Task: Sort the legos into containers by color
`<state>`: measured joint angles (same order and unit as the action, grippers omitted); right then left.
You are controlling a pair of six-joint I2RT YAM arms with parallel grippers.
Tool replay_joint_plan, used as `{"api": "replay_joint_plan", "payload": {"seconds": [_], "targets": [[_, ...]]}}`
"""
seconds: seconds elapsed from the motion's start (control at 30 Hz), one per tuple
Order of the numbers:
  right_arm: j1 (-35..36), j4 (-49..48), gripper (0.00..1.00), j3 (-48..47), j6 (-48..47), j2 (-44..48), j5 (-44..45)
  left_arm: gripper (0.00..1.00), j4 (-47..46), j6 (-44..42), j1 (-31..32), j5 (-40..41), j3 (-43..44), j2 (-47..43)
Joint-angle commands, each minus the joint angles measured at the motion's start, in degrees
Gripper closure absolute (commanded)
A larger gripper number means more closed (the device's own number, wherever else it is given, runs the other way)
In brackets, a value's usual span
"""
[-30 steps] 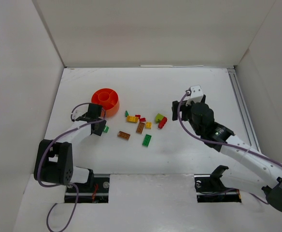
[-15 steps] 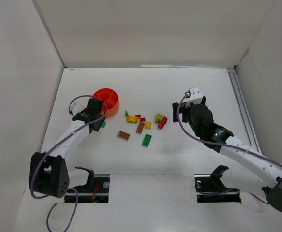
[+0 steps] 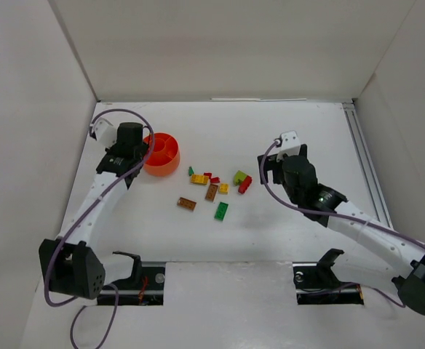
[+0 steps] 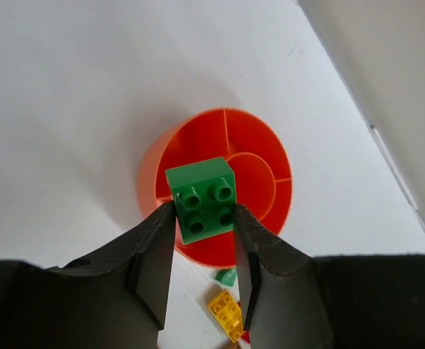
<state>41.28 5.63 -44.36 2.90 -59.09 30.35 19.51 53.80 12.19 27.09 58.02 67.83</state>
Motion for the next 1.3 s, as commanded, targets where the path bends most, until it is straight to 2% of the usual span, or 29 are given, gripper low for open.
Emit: {"api": "replay_joint_plan", "payload": {"seconds": [0.0, 0.17, 0.57, 1.0, 1.17, 1.27], "targets": [[0.21, -1.94, 0.00, -3.54, -1.23, -0.15, 2.43, 0.84, -3.51, -5.37, -1.20, 1.47, 4.80, 5.35], [0.21, -1.94, 0.00, -4.85, -2.28, -1.29, 3.14, 0.85, -2.02, -5.90, -2.42, 2.52, 9.83, 12.31], [0.21, -2.46, 0.00, -5.56, -2.28, -4.19, 4.72, 0.85, -1.75, -7.83, -4.98, 4.29, 13.25, 19.52], [0.21, -2.46, 0.00, -6.09, -2.90, -5.86, 6.48, 0.85, -2.37, -9.68, -3.04, 0.77, 13.44, 22.43], [0.21, -2.46, 0.00, -5.57, -2.90, -5.86, 6.48, 0.74, -0.53, -7.84, -2.52, 0.77, 13.96, 22.96], [0.21, -2.46, 0.00, -5.04, -2.90, -4.81, 6.48, 0.61, 0.09, -6.78, -2.52, 0.24, 13.96, 22.96]]}}
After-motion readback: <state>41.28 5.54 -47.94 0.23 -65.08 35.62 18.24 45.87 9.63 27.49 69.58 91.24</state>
